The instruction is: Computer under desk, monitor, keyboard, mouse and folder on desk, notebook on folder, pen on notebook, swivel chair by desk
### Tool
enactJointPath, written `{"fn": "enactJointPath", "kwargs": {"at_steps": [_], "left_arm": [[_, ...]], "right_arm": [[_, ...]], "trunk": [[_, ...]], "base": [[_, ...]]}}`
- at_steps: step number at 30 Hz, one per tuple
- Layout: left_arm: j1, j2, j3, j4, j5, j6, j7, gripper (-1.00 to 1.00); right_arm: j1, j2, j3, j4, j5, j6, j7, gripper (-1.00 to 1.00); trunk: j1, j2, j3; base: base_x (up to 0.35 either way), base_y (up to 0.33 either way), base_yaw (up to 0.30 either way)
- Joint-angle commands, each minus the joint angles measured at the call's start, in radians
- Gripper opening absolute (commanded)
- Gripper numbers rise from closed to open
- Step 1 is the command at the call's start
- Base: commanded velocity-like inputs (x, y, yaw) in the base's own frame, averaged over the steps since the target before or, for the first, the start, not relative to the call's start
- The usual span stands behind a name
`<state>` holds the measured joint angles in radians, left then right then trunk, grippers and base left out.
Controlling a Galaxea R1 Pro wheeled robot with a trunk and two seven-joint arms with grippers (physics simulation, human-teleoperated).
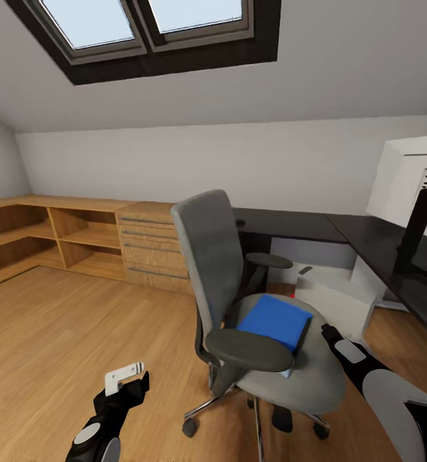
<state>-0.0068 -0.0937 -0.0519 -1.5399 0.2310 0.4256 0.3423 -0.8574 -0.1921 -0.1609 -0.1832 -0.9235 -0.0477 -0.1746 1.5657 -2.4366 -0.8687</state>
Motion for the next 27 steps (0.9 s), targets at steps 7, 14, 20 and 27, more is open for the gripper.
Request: {"fn": "enactJointPath", "kwargs": {"at_steps": [7, 14, 20, 27], "left_arm": [[-0.001, 0.000, -0.003, 0.000, 0.010, 0.002, 0.009, 1.00], [-0.001, 0.000, -0.003, 0.000, 0.010, 0.002, 0.008, 1.00], [-0.001, 0.001, -0.005, 0.008, 0.010, 0.002, 0.007, 1.00], [-0.001, 0.002, -0.014, 0.012, 0.010, 0.003, 0.009, 1.00]], "right_arm": [[0.000, 0.002, -0.001, 0.000, -0.018, -0.004, 0.001, 1.00], [0.000, 0.002, 0.000, -0.001, -0.017, -0.006, 0.003, 1.00], [0.000, 0.002, 0.000, -0.001, -0.017, -0.006, 0.003, 1.00], [0.000, 0.002, 0.000, -0.001, -0.016, -0.005, 0.003, 1.00]], "trunk": [[0.000, 0.000, -0.001], [0.000, 0.000, -0.001], [0.000, 0.000, -0.001], [0.000, 0.000, -0.001]], "base": [[0.000, 0.000, 0.276], [0.151, 0.000, 0.276], [0.075, 0.000, 0.276], [0.001, 0.000, 0.276]]}}
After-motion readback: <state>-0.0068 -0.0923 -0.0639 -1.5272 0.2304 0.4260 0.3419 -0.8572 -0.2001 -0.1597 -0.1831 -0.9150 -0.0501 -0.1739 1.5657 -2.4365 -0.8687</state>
